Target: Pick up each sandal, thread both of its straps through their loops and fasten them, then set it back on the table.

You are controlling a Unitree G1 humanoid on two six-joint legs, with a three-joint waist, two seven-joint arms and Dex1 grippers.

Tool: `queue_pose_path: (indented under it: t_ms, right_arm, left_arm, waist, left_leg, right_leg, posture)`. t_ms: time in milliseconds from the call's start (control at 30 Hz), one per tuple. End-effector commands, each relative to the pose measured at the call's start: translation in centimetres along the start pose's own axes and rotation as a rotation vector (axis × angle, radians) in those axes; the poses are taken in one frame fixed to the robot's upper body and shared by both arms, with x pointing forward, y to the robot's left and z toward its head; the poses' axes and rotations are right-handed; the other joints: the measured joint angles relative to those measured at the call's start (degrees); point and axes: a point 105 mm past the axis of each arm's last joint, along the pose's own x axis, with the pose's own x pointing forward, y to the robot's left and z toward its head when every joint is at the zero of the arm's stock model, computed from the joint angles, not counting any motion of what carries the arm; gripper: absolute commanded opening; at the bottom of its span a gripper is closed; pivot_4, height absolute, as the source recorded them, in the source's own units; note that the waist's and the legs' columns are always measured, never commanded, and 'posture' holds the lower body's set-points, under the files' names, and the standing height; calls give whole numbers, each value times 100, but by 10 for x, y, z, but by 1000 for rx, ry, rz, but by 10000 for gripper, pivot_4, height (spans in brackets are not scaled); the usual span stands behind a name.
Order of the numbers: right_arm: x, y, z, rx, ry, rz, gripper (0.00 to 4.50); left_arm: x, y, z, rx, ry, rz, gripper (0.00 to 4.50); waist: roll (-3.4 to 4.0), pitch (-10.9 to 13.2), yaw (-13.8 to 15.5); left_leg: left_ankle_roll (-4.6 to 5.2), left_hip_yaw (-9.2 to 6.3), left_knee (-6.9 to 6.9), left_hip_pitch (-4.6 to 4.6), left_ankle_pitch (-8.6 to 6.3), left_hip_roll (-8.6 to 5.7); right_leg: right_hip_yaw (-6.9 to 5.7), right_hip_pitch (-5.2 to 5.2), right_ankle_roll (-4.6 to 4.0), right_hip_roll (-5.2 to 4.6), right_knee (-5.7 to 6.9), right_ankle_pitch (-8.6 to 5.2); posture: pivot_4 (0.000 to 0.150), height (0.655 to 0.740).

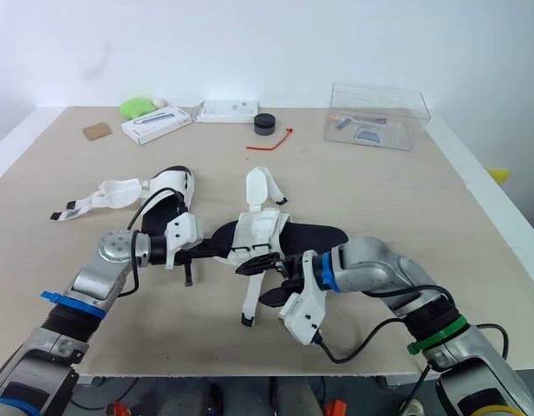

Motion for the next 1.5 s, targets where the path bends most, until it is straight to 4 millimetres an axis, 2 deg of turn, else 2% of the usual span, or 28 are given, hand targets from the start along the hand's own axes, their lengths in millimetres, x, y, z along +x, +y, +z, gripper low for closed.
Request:
queue_pose_path:
  t_ms: [33,167,200,300,400,433,700,933,1000,1300,1500]
  right_arm:
    - [4,-6,-2,-5,7,11,43713]
    - [4,-6,-4,37,12,11,32536]
    - [4,-7,-4,59,11,2,27603]
    - [3,-11,-3,158,0,-48,16793]
    - [2,-16,-4,260,-8,-98,2008]
    - [0,-19,-5,326,-17,-132,479]
    - [-12,-46,-19,762,-55,-423,479]
    - [-22,-54,-34,1039,-49,-609,479]
    - [-28,-60,-44,1133,-42,-694,479]
    - [-38,-70,-61,1292,-34,-829,479]
    - [-37,-63,-75,1387,40,-851,479]
  left_arm:
    - [2,-2,-13,-24,51,0,0]
    - [2,-2,-13,-25,50,0,0]
    - [2,-2,-13,-26,50,0,0]
    - [1,-2,-14,-26,53,-1,0]
    - [1,-3,-14,-27,55,-1,0]
    - [1,-2,-14,-26,55,-1,0]
    - [1,0,-15,-23,59,1,0]
    - [0,-1,-16,-23,64,0,0]
    - [0,-1,-16,-22,66,-1,0]
    - [0,-1,-17,-21,70,-1,0]
    - [0,-2,-18,-21,71,-4,0]
  waist:
    - [0,0,0]
    - [0,0,2]
    - [0,0,2]
    - [0,0,2]
    - [0,0,2]
    - [0,0,2]
    - [-1,0,2]
    - [0,-1,1]
    - [0,-1,1]
    - [0,0,0]
    - [0,0,-3]
  left_leg:
    - [0,0,0,0,0,0]
    - [1,-2,0,0,4,0]
    - [1,-1,0,0,4,0]
    - [0,-1,0,0,4,1]
    - [0,-3,0,0,4,2]
    - [0,-3,0,0,4,2]
    - [-1,-6,0,-1,11,6]
    - [-1,-7,0,-3,12,7]
    - [-1,-7,0,-4,12,8]
    - [-1,-8,0,-9,12,7]
    - [-1,-7,0,-10,12,7]
  right_leg:
    - [0,0,0,0,0,0]
    - [-2,0,-4,0,0,3]
    - [-1,0,-4,0,0,4]
    - [-1,0,-4,0,0,5]
    - [0,1,-5,0,0,5]
    - [0,1,-5,1,0,5]
    - [-4,1,-5,3,0,14]
    - [-8,0,-4,4,0,14]
    - [-9,-1,-4,4,0,14]
    - [-9,-4,-3,4,0,14]
    - [-8,-6,-2,4,0,15]
  posture:
    - [1500,7400]
    - [1500,7400]
    - [1500,7400]
    - [1500,7400]
    - [1500,7400]
    - [1500,7400]
    - [1500,7400]
    - [1500,7400]
    - [1500,7400]
    - [1500,7400]
    - [1500,7400]
